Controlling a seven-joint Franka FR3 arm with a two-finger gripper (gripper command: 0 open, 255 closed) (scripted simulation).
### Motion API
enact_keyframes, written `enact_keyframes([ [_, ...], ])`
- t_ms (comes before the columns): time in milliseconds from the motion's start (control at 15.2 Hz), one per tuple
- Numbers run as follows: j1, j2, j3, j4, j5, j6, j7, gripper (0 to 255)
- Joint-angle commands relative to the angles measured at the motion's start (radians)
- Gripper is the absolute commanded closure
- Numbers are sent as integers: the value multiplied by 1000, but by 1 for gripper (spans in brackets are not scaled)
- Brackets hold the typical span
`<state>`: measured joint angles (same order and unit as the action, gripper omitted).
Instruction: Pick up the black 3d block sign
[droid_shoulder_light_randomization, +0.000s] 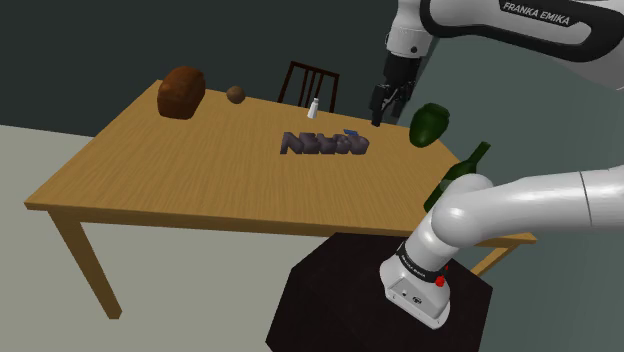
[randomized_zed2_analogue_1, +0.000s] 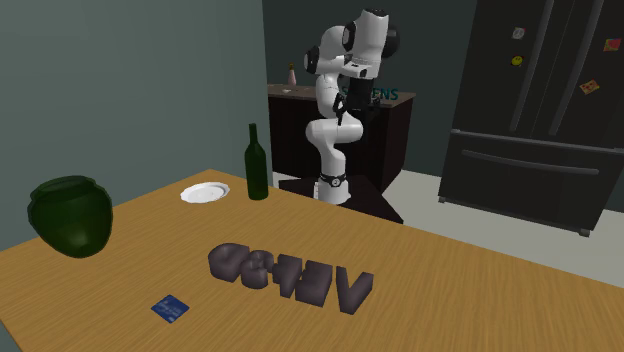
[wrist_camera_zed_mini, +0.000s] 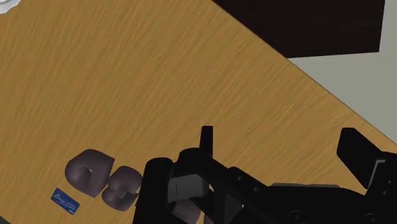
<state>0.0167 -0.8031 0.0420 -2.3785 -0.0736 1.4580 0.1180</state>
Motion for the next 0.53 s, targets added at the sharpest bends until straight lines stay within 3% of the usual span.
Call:
enact_keyframes([
  [0,0,0,0,0,0,0,0,0],
  [462,1,62,-175,-88,-117,190,-270,0],
])
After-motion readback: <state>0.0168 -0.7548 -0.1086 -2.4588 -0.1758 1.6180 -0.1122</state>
